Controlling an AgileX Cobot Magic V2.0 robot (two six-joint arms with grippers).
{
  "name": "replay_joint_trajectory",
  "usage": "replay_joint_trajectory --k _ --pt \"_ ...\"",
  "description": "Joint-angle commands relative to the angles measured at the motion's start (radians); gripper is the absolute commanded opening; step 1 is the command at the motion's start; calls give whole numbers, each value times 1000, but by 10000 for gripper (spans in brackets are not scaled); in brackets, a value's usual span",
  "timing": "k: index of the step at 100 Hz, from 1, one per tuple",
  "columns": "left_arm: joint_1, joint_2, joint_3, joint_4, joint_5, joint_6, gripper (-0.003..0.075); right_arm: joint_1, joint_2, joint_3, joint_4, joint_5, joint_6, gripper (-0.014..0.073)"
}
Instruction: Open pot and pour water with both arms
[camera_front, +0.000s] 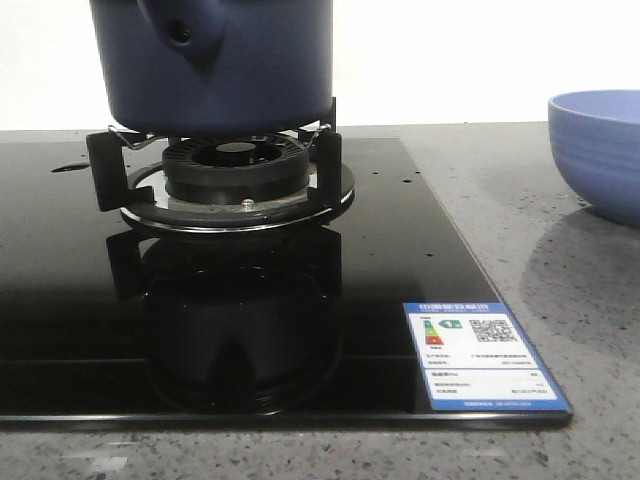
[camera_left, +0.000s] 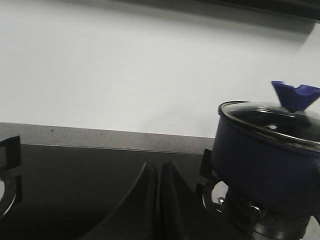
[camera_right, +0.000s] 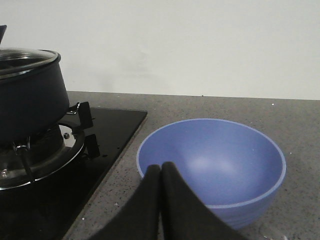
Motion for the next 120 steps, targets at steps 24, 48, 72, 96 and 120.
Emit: replay_joint_trajectory --k 24,48,72,96,120 --pt "-5 -17 23 1341 -46 -1363 -20 1 4 -28 33 -35 -11 -42" --pt "2 -174 176 1386 -59 -1412 -20 1 4 -28 33 -35 -11 -42" --pt "49 -330 316 1386 -144 -1440 -20 1 4 -28 33 -35 -11 -42" --pt "57 -328 317 1390 -124 -1438 -20 1 4 -28 33 -35 -11 -42" --pt "57 -326 315 1390 -118 -1438 -20 1 4 -28 33 -35 -11 -42"
